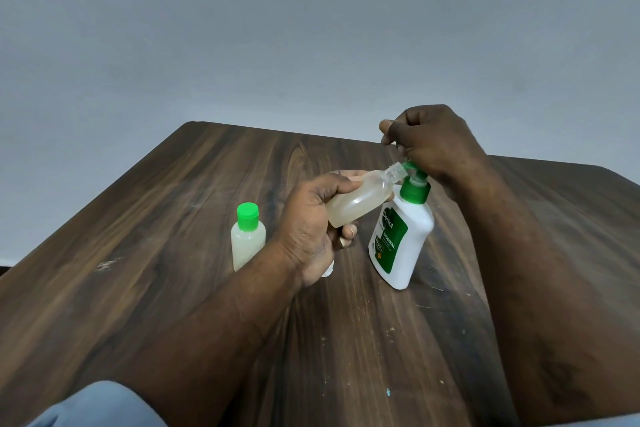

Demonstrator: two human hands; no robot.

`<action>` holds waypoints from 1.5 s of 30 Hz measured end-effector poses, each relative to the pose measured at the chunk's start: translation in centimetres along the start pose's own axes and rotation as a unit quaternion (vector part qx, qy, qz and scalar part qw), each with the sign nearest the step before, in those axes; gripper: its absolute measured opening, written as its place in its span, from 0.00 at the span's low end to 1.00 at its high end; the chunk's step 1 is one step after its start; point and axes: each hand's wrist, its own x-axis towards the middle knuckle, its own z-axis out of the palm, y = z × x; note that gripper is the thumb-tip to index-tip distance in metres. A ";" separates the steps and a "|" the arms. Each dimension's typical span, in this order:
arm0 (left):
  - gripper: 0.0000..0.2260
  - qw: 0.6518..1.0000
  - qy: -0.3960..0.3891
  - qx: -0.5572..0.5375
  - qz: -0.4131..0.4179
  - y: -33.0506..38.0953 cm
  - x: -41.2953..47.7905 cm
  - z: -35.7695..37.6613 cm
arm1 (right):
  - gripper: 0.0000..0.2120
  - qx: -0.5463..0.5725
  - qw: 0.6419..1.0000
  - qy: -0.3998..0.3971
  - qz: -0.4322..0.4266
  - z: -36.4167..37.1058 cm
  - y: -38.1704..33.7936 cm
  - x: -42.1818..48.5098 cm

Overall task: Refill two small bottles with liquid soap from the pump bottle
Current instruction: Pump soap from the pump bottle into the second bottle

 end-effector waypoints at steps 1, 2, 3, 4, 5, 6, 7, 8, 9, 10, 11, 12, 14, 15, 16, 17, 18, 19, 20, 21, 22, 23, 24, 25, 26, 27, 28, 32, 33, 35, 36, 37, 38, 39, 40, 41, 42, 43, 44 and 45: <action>0.25 1.000 0.002 0.000 -0.001 0.0 0.0 0.0 | 0.14 -0.001 1.000 0.002 -0.003 0.0 -0.1 0.0; 0.26 1.000 0.006 0.000 -0.002 0.0 0.0 0.0 | 0.14 -0.002 1.000 -0.001 -0.003 0.0 0.0 0.0; 0.26 1.000 0.010 -0.001 -0.003 -0.1 0.1 -0.1 | 0.13 -0.004 1.000 -0.006 -0.001 0.2 0.0 0.0; 0.27 1.000 0.013 -0.001 -0.003 -0.1 0.1 -0.1 | 0.13 -0.006 1.000 -0.012 0.003 0.3 0.0 0.1; 0.28 1.000 0.015 -0.002 -0.003 -0.1 0.1 -0.1 | 0.13 -0.008 1.000 -0.017 0.011 0.5 0.1 0.1; 0.28 1.000 0.017 -0.003 -0.003 -0.1 0.2 0.0 | 0.13 -0.007 1.000 -0.022 0.018 0.6 0.1 0.1; 0.28 1.000 0.017 -0.005 -0.004 0.0 0.1 0.0 | 0.12 -0.007 0.999 -0.025 0.021 0.6 0.1 0.0; 0.27 1.000 0.016 -0.006 -0.004 0.0 0.1 0.0 | 0.13 -0.007 0.999 -0.025 0.020 0.6 0.2 0.0; 0.27 1.000 0.015 -0.005 -0.004 0.0 0.1 0.0 | 0.14 -0.008 1.000 -0.023 0.018 0.6 0.2 0.0; 0.26 1.000 0.014 -0.002 -0.003 0.0 0.1 0.0 | 0.14 -0.008 1.000 -0.022 0.016 0.6 0.3 0.0; 0.26 1.000 0.011 0.000 -0.003 -0.1 0.1 0.0 | 0.15 -0.007 1.000 -0.019 0.014 0.6 0.3 -0.1; 0.26 1.000 0.009 0.003 -0.003 -0.1 0.1 0.0 | 0.15 -0.005 1.000 -0.016 0.012 0.6 0.3 -0.1; 0.26 1.000 0.007 0.004 -0.003 -0.1 0.0 -0.1 | 0.15 0.002 1.000 -0.008 0.006 0.4 0.2 0.0; 0.26 1.000 0.007 0.004 -0.003 -0.1 0.0 -0.1 | 0.14 0.003 1.000 -0.002 0.002 0.2 0.2 0.0; 0.26 1.000 0.008 0.004 -0.004 -0.1 0.0 -0.1 | 0.14 0.001 1.000 0.004 -0.002 0.1 0.1 0.0; 0.27 1.000 0.010 0.003 -0.006 -0.1 0.0 -0.1 | 0.14 -0.001 1.000 0.006 -0.004 -0.1 0.0 0.0; 0.27 1.000 0.014 0.001 -0.008 -0.2 0.0 -0.1 | 0.14 -0.001 1.000 0.003 -0.006 -0.1 0.0 0.0; 0.26 1.000 0.018 0.000 -0.010 -0.2 0.0 -0.1 | 0.14 -0.002 1.000 -0.002 -0.006 0.0 0.0 0.0; 0.24 1.000 0.020 0.000 -0.010 -0.2 0.1 -0.2 | 0.14 -0.004 1.000 -0.009 -0.005 0.2 0.0 0.0; 0.23 1.000 0.021 0.001 -0.010 -0.3 0.1 -0.2 | 0.14 -0.008 1.000 -0.015 -0.002 0.3 0.0 0.0; 0.23 1.000 0.021 0.001 -0.009 -0.3 0.1 -0.2 | 0.14 -0.012 1.000 -0.021 0.001 0.4 0.0 -0.1; 0.24 1.000 0.022 -0.002 -0.009 -0.2 0.1 -0.1 | 0.14 -0.013 1.000 -0.026 0.006 0.5 0.0 -0.2; 0.26 1.000 0.022 -0.003 -0.008 -0.1 0.1 -0.1 | 0.13 -0.011 1.000 -0.028 0.009 0.6 0.0 -0.2; 0.26 1.000 0.022 -0.003 -0.007 -0.1 0.1 -0.1 | 0.14 -0.008 1.000 -0.027 0.011 0.6 0.0 -0.2; 0.27 1.000 0.023 -0.001 -0.006 -0.1 0.0 -0.1 | 0.14 -0.006 1.000 -0.024 0.012 0.6 0.1 -0.2; 0.27 1.000 0.024 0.000 -0.005 -0.1 0.0 0.0 | 0.14 -0.004 1.000 -0.021 0.013 0.5 0.1 -0.2; 0.27 1.000 0.023 0.001 -0.005 0.0 0.0 0.1 | 0.14 -0.003 1.000 -0.019 0.013 0.5 0.2 -0.1; 0.28 1.000 0.020 0.001 -0.006 -0.1 0.0 0.0 | 0.14 0.008 1.000 -0.008 0.005 0.2 0.3 0.1; 0.27 1.000 0.020 0.001 -0.006 -0.1 0.0 -0.1 | 0.14 0.006 1.000 -0.003 0.002 0.0 0.3 0.1; 0.27 1.000 0.014 0.003 -0.005 -0.1 -0.1 -0.1 | 0.14 0.007 1.000 0.001 0.002 -0.2 0.4 0.2; 0.27 1.000 0.013 0.004 -0.005 -0.2 -0.1 -0.1 | 0.14 0.009 1.000 -0.002 0.004 -0.1 0.4 0.2; 0.27 1.000 0.012 0.004 -0.004 -0.2 -0.1 -0.1 | 0.14 0.009 1.000 -0.006 0.004 0.0 0.4 0.2; 0.27 1.000 0.013 0.002 -0.005 -0.1 0.0 -0.1 | 0.14 0.006 1.000 -0.011 0.002 0.2 0.3 0.1; 0.27 1.000 0.013 0.000 -0.005 -0.1 0.1 -0.1 | 0.14 0.003 1.000 -0.018 0.000 0.4 0.1 0.0; 0.27 1.000 0.014 0.000 -0.005 0.0 0.1 -0.1 | 0.14 0.001 1.000 -0.022 0.000 0.7 0.1 0.0; 0.27 1.000 0.015 0.001 -0.004 0.0 0.1 -0.1 | 0.14 0.000 1.000 -0.023 0.003 0.8 0.1 0.0; 0.27 1.000 0.015 0.002 -0.003 0.0 0.1 -0.1 | 0.14 0.001 1.000 -0.022 0.006 0.8 0.1 0.0; 0.27 1.000 0.014 0.002 -0.002 0.0 0.1 -0.1 | 0.14 0.002 1.000 -0.021 0.008 0.7 0.1 0.0; 0.27 1.000 0.014 0.002 -0.001 0.0 0.1 0.0 | 0.14 0.004 1.000 -0.020 0.011 0.7 0.2 0.0; 0.27 1.000 0.014 0.002 -0.001 -0.1 0.0 0.0 | 0.14 0.005 1.000 -0.019 0.012 0.6 0.3 0.0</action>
